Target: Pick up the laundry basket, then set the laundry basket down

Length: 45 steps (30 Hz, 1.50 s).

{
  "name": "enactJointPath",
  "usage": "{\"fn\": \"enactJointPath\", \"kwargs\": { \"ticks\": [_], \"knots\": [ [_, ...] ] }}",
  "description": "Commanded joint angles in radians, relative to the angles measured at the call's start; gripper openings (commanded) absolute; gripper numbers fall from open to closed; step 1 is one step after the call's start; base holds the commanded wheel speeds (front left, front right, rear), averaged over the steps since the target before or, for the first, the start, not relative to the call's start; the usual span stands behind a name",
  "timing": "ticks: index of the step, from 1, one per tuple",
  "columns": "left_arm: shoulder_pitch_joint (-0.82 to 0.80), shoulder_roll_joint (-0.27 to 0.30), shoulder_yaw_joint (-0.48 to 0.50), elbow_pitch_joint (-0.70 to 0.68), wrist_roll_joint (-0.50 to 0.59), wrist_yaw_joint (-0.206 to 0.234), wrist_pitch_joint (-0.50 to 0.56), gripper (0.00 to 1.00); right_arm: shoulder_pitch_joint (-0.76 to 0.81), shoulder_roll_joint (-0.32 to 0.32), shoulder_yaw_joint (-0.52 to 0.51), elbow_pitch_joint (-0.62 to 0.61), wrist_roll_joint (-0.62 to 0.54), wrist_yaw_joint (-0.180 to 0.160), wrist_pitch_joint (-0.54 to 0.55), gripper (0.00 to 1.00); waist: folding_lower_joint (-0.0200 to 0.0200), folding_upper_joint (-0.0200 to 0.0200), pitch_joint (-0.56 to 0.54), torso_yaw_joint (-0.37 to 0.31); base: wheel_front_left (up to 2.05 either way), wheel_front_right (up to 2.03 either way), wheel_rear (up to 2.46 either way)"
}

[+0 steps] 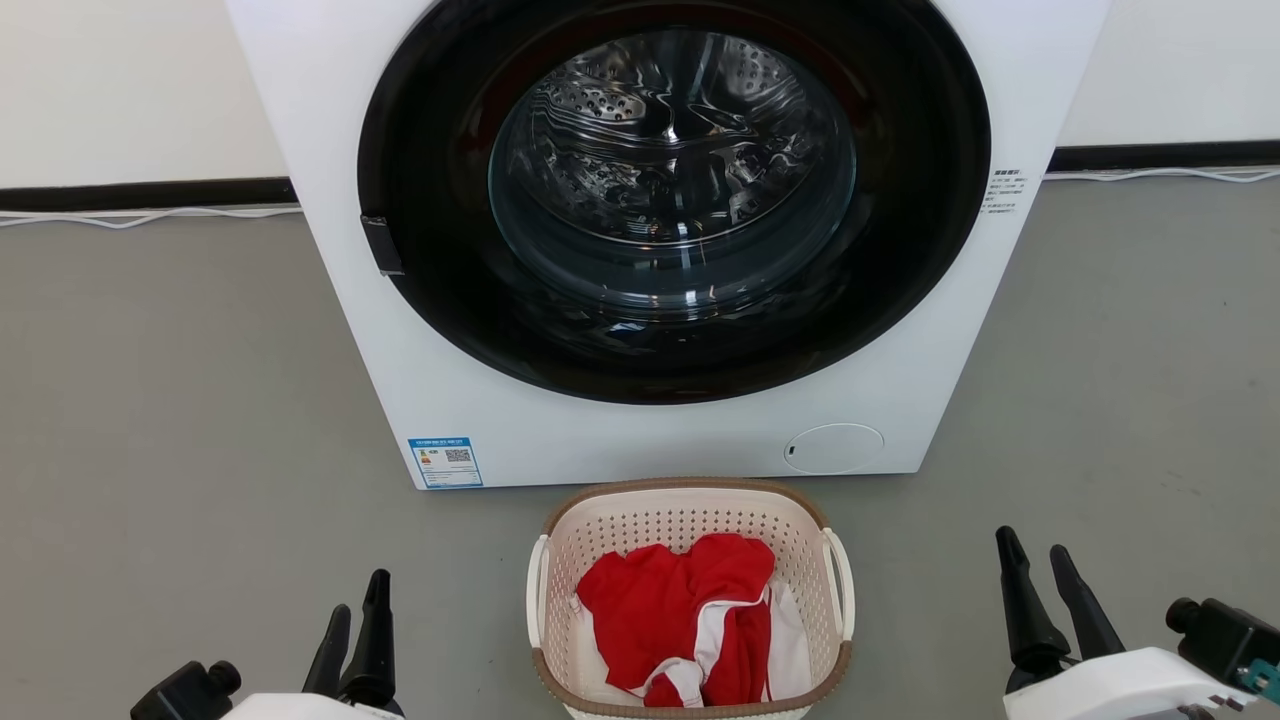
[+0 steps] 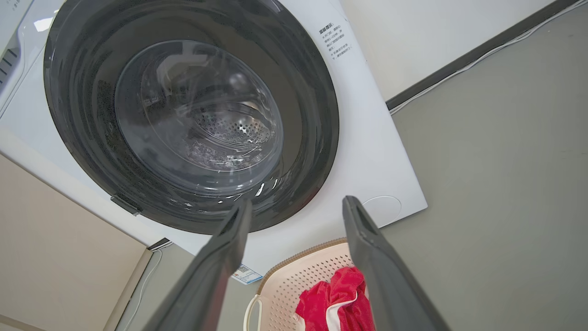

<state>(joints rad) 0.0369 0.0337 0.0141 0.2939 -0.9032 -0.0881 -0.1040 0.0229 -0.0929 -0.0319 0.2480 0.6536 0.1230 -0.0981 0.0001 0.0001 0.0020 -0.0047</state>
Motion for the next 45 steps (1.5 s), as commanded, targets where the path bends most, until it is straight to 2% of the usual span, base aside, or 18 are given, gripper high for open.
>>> {"fn": "enactJointPath", "kwargs": {
  "ticks": [1, 20, 45],
  "knots": [
    [-0.017, 0.009, 0.013, -0.030, 0.050, 0.003, -0.014, 1.00, -0.012, -0.023, 0.019, -0.015, -0.045, 0.005, -0.020, 1.00, 0.0000, -0.0001, -0.001, 0.000, 0.00, 0.00, 0.00],
    [-0.008, 0.012, 0.031, -0.023, 0.295, -0.007, -0.067, 1.00, -0.049, -0.081, 0.057, 0.045, -0.250, 0.006, -0.073, 1.00, 0.0000, -0.0001, -0.003, -0.008, 0.00, 0.00, 0.00],
    [0.004, 0.016, 0.063, -0.012, 0.602, -0.022, -0.141, 1.00, -0.059, -0.098, 0.072, 0.074, -0.525, 0.007, -0.147, 1.00, 0.0000, -0.0001, -0.008, -0.019, 0.00, 0.00, 0.00]
  ]
}}
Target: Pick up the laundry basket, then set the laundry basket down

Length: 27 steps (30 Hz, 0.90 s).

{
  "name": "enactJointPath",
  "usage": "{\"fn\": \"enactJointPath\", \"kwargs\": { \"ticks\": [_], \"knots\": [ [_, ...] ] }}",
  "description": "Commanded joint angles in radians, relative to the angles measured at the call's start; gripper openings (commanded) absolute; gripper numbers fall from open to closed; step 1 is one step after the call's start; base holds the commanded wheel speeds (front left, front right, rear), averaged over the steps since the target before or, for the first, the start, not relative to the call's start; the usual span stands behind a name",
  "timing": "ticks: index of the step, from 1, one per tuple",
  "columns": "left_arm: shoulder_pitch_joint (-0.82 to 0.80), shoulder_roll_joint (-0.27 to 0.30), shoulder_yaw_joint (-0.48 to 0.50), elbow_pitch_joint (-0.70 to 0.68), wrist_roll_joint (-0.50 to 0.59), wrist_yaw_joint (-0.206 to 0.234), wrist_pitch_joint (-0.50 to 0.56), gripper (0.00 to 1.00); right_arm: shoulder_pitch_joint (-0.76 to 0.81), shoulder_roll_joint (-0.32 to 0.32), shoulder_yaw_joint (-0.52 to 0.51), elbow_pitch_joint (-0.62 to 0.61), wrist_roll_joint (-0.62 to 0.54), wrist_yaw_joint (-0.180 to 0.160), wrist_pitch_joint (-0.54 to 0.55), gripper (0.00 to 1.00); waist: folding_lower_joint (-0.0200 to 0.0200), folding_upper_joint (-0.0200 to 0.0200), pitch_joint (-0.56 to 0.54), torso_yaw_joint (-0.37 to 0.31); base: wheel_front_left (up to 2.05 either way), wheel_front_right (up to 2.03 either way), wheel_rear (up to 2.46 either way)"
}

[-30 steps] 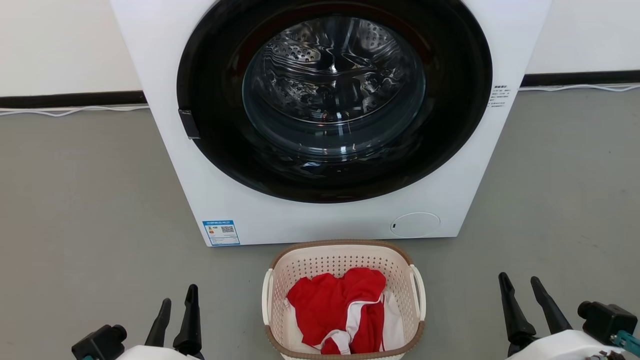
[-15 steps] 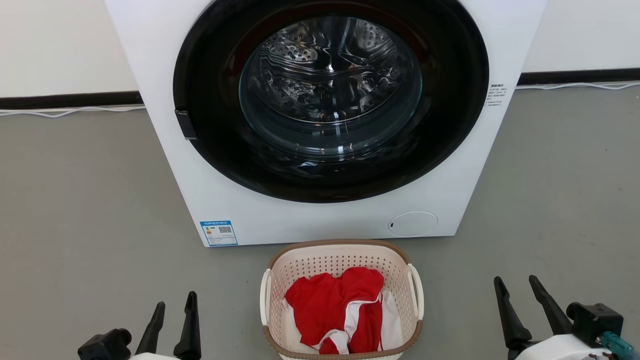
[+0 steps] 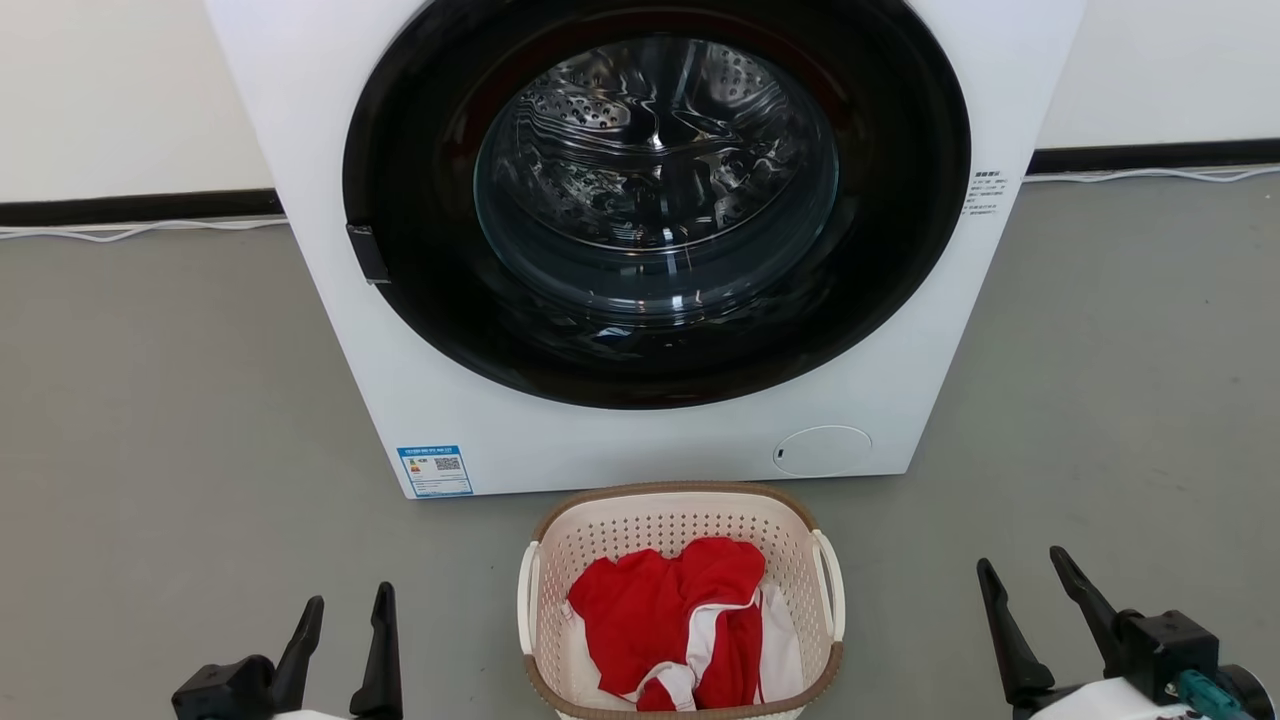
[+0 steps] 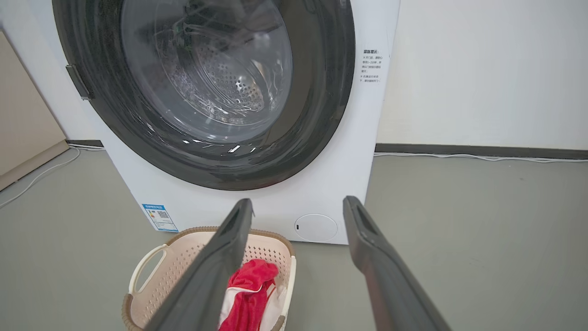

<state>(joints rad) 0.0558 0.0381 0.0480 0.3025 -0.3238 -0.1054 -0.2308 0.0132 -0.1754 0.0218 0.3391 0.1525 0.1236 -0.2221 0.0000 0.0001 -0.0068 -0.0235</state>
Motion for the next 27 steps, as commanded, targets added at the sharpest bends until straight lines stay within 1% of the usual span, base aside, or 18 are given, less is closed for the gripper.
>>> {"fn": "enactJointPath", "kwargs": {
  "ticks": [1, 6, 27],
  "knots": [
    [-0.014, 0.011, 0.029, -0.021, 0.033, -0.005, -0.017, 1.00, -0.050, -0.015, 0.018, -0.017, -0.035, 0.007, -0.025, 1.00, 0.0000, -0.0001, 0.001, 0.000, 0.00, 0.00, 0.00],
    [-0.011, 0.012, 0.026, -0.021, 0.084, -0.006, -0.031, 1.00, -0.050, -0.013, 0.014, -0.016, -0.093, 0.007, -0.040, 1.00, 0.0000, -0.0001, 0.004, 0.000, 0.00, 0.00, 0.00],
    [-0.011, 0.012, 0.033, -0.014, 0.080, -0.011, -0.031, 1.00, -0.050, -0.001, 0.007, -0.003, -0.078, 0.007, -0.040, 1.00, 0.0000, -0.0001, 0.019, 0.002, 0.00, 0.00, 0.00]
  ]
}}
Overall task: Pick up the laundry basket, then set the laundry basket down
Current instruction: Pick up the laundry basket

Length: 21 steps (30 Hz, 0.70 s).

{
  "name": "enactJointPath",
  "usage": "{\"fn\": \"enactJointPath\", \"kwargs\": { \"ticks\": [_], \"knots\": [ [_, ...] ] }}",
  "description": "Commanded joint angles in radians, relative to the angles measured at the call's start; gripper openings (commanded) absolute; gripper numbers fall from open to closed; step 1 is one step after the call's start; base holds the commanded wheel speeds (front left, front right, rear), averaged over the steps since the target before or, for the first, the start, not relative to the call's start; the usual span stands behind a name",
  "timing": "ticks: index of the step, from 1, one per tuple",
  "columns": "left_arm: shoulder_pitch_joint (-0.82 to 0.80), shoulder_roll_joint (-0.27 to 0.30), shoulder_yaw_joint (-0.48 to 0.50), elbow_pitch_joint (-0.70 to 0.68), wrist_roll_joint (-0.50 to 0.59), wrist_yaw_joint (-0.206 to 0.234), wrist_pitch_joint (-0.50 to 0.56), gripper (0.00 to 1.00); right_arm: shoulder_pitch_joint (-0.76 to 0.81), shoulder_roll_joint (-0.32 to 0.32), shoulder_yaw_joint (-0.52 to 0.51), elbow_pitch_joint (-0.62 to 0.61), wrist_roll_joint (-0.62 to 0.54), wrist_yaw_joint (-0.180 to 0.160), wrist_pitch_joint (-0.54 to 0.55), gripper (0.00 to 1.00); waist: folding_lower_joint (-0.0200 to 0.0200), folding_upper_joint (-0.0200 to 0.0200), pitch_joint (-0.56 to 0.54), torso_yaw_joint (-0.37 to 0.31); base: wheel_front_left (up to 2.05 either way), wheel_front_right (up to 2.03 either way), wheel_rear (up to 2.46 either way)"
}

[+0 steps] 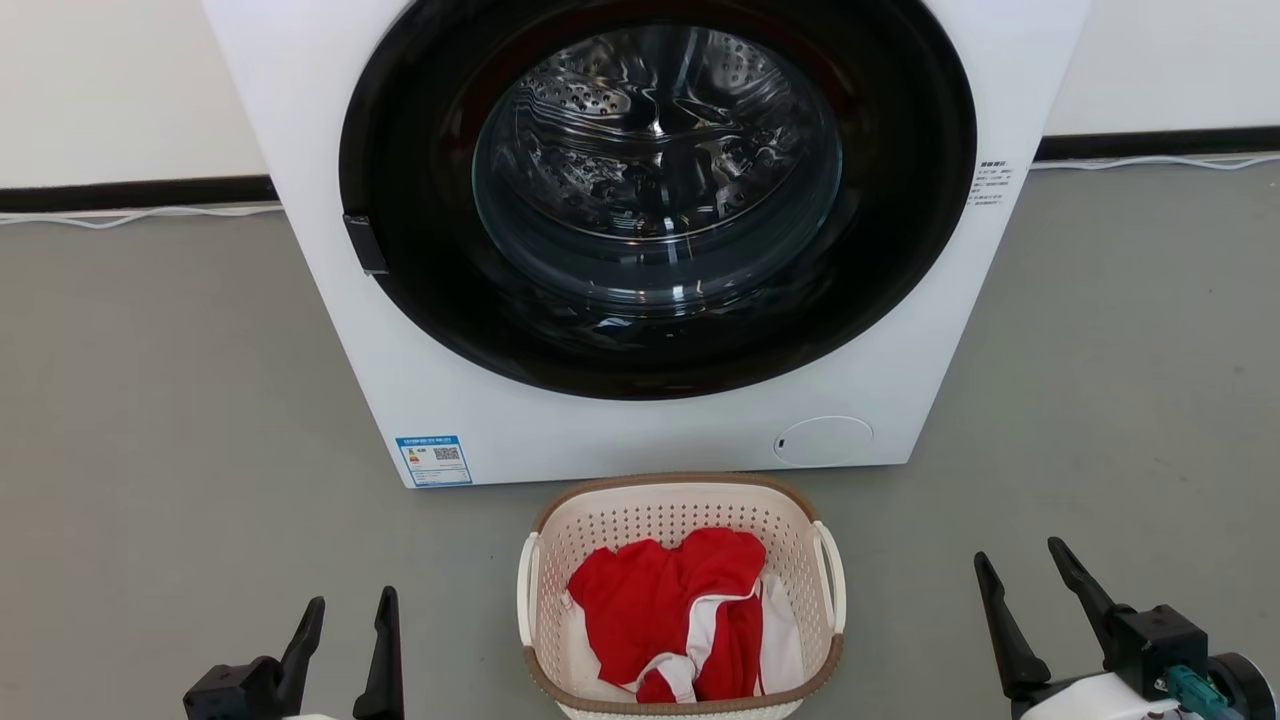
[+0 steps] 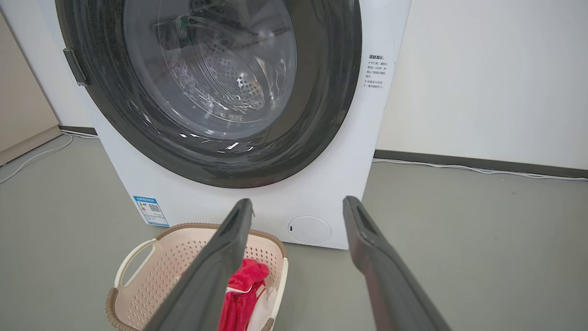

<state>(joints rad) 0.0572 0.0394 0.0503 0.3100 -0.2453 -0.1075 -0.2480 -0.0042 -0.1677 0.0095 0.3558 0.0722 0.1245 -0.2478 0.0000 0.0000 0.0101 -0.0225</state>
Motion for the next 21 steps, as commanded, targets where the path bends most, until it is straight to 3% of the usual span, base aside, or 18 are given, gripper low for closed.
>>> {"fn": "enactJointPath", "kwargs": {
  "ticks": [1, 10, 21],
  "knots": [
    [-0.014, 0.011, 0.030, -0.020, 0.001, -0.008, -0.014, 1.00, -0.033, -0.007, 0.018, -0.018, 0.003, 0.006, -0.014, 1.00, 0.0000, 0.0000, 0.006, 0.001, 0.00, 0.00, 0.00],
    [-0.091, 0.011, 0.001, 0.052, 0.003, -0.009, -0.014, 1.00, -0.114, 0.038, -0.019, 0.077, -0.022, 0.006, -0.014, 1.00, 0.0000, 0.0000, 0.115, 0.005, 0.00, 0.00, 0.00],
    [-0.358, 0.011, -0.073, 0.249, 0.016, -0.001, -0.014, 1.00, -0.353, 0.064, 0.003, 0.297, -0.043, 0.006, 0.038, 1.00, 0.0000, 0.0000, 0.358, 0.014, 0.00, 0.00, 0.00]
  ]
}}
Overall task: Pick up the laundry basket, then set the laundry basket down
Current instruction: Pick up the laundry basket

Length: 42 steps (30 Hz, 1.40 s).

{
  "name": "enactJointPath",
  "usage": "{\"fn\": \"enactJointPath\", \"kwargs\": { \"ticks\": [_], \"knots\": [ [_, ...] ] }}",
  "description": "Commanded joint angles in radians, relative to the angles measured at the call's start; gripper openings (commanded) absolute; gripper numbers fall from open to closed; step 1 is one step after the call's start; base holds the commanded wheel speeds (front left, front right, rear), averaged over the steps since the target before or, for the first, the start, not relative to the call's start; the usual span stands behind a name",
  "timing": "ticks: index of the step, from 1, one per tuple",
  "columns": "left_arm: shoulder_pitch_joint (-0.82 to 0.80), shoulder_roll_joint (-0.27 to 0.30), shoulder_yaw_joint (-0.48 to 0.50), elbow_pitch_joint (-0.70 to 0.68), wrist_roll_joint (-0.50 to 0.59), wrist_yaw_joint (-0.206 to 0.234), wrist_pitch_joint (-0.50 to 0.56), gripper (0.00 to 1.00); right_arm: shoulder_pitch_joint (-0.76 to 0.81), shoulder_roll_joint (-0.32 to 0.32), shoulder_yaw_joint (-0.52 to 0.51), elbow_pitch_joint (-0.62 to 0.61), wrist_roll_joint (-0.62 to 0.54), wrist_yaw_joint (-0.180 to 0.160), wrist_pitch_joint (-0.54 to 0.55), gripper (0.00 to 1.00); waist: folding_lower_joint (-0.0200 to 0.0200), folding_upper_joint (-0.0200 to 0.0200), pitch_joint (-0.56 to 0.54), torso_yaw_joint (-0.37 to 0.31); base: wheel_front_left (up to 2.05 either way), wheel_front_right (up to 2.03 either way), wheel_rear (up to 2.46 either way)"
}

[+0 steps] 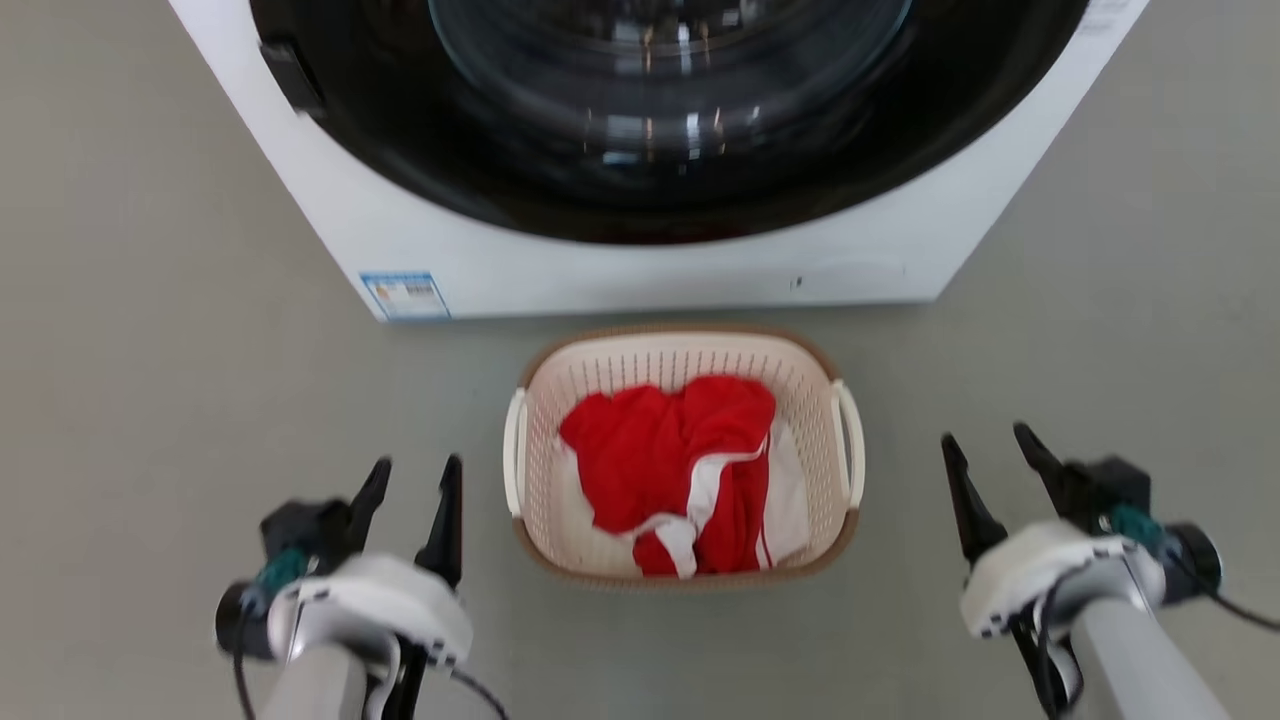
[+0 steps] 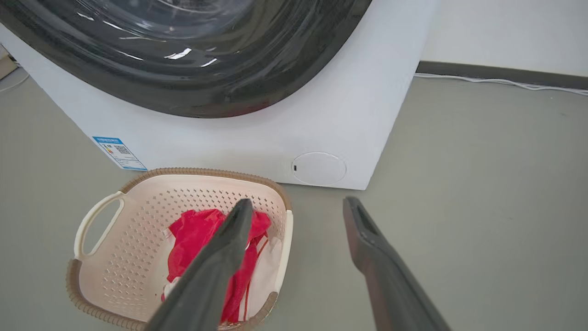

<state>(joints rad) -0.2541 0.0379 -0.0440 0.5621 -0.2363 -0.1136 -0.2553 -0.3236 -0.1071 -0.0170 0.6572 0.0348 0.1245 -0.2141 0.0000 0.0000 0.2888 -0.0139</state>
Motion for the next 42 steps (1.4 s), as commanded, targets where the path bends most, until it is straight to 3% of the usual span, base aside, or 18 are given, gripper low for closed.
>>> {"fn": "enactJointPath", "kwargs": {
  "ticks": [1, 18, 27, 42],
  "knots": [
    [-0.074, 0.012, 0.012, 0.024, 0.006, 0.006, -0.006, 1.00, -0.057, 0.005, 0.034, 0.014, -0.007, 0.006, 0.010, 1.00, 0.0000, 0.0000, 0.100, 0.006, 0.00, 0.00, 0.00],
    [-0.442, 0.012, -0.134, 0.369, -0.088, 0.055, -0.006, 1.00, -0.368, 0.012, 0.092, 0.324, -0.036, 0.006, 0.044, 1.00, 0.0000, 0.0000, 0.343, 0.023, 0.00, 0.00, 0.00],
    [-0.542, 0.012, -0.203, 0.419, -0.154, 0.077, -0.006, 1.00, -0.466, 0.023, 0.090, 0.441, -0.056, 0.006, 0.003, 1.00, 0.0000, 0.0000, 0.427, 0.033, 0.00, 0.00, 0.00],
    [-0.614, 0.012, -0.221, 0.443, -0.133, 0.096, -0.006, 1.00, -0.555, 0.041, 0.076, 0.498, -0.071, 0.006, -0.042, 1.00, 0.0000, 0.0000, 0.544, 0.016, 0.00, 0.00, 0.00]
  ]
}}
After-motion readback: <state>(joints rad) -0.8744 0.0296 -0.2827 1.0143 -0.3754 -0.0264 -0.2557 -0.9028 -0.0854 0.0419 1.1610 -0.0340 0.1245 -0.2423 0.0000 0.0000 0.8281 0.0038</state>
